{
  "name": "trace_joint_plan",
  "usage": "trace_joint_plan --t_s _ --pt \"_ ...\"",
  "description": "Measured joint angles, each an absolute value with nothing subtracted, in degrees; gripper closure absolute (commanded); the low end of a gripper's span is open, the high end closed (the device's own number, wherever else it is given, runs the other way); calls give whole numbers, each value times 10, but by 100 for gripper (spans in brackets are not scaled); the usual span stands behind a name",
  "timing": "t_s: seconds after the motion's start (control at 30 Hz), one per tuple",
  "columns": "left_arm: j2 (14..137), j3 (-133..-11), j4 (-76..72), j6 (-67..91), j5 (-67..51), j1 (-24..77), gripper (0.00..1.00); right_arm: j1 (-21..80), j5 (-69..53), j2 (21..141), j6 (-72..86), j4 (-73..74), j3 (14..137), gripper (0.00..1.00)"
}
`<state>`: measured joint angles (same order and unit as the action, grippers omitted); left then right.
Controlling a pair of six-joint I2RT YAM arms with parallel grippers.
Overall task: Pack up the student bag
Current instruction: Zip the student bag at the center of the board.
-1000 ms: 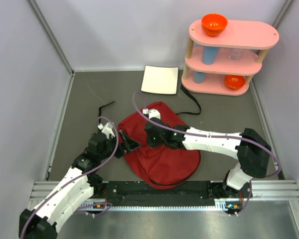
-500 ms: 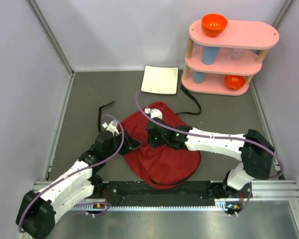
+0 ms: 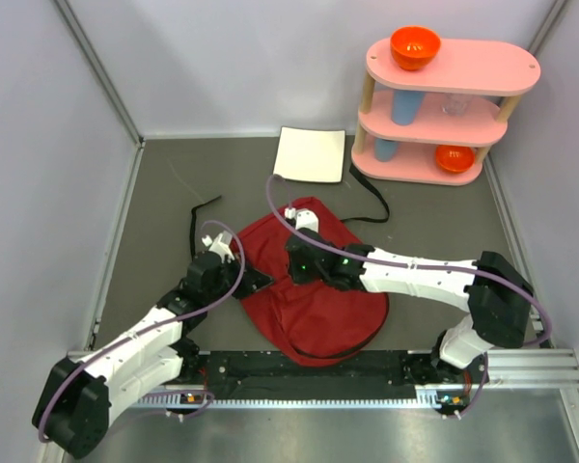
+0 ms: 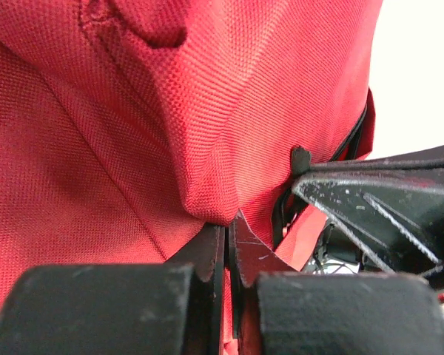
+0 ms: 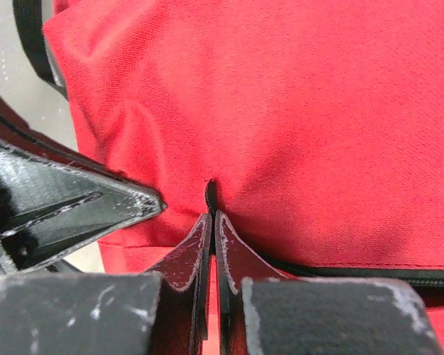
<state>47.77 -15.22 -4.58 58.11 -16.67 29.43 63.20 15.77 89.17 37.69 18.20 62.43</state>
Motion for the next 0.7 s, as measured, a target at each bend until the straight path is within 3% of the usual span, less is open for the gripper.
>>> trace_joint_plan --t_s 0.7 --pt "401 -163 15 512 -163 283 100 531 163 805 373 141 527 100"
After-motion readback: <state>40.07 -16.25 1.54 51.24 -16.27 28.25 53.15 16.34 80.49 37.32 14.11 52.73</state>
